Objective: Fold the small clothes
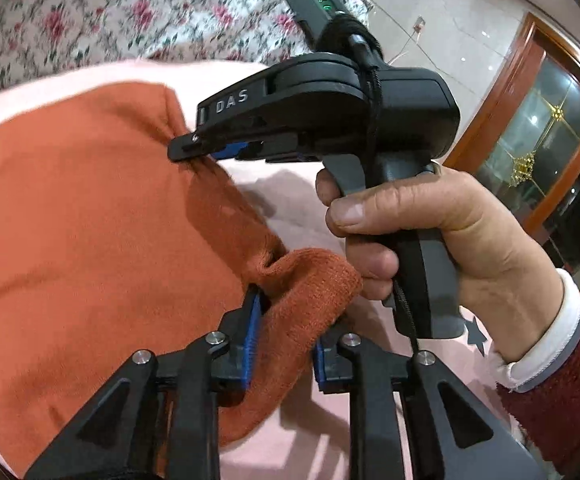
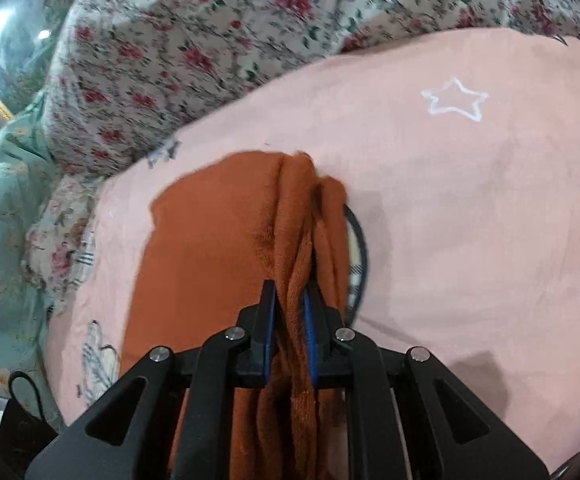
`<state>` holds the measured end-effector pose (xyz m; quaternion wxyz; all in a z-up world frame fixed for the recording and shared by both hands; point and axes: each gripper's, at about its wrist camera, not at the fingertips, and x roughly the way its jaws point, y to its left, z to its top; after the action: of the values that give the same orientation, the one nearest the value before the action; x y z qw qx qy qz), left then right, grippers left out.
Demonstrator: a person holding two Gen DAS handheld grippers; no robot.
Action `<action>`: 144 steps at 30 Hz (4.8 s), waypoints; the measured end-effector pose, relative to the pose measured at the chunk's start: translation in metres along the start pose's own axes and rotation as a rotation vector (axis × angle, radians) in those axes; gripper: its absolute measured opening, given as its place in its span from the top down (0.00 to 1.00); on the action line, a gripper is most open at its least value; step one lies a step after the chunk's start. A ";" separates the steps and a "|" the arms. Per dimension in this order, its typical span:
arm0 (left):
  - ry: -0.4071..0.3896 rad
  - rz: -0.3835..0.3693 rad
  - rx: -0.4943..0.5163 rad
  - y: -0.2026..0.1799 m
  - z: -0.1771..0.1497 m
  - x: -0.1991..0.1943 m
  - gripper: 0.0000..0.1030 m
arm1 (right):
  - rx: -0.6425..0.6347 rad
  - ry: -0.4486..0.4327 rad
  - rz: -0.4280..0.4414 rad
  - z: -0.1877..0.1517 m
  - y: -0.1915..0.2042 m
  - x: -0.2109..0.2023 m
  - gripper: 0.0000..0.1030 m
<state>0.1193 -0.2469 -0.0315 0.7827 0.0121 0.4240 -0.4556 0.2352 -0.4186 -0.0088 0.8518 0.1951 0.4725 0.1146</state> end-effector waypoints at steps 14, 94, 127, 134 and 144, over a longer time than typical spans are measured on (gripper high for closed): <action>-0.137 0.096 -0.300 0.094 -0.031 -0.117 0.20 | 0.122 -0.060 0.029 -0.042 0.000 -0.039 0.32; -0.118 0.330 -0.490 0.235 -0.073 -0.217 0.49 | 0.017 -0.008 0.095 -0.122 0.133 -0.007 0.77; -0.065 0.555 -0.389 0.115 -0.211 -0.240 0.47 | -0.133 0.005 0.053 -0.225 0.163 -0.075 0.95; -0.042 0.496 -0.492 0.125 -0.228 -0.242 0.52 | -0.165 0.068 -0.019 -0.246 0.150 -0.052 0.96; -0.080 0.371 -0.347 0.089 -0.220 -0.284 0.58 | -0.079 0.041 0.031 -0.232 0.141 -0.091 0.84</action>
<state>-0.0233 0.0940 -0.0132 0.8593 -0.0629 0.4551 -0.2249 -0.0115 -0.2739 0.0114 0.8472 0.1664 0.4817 0.1501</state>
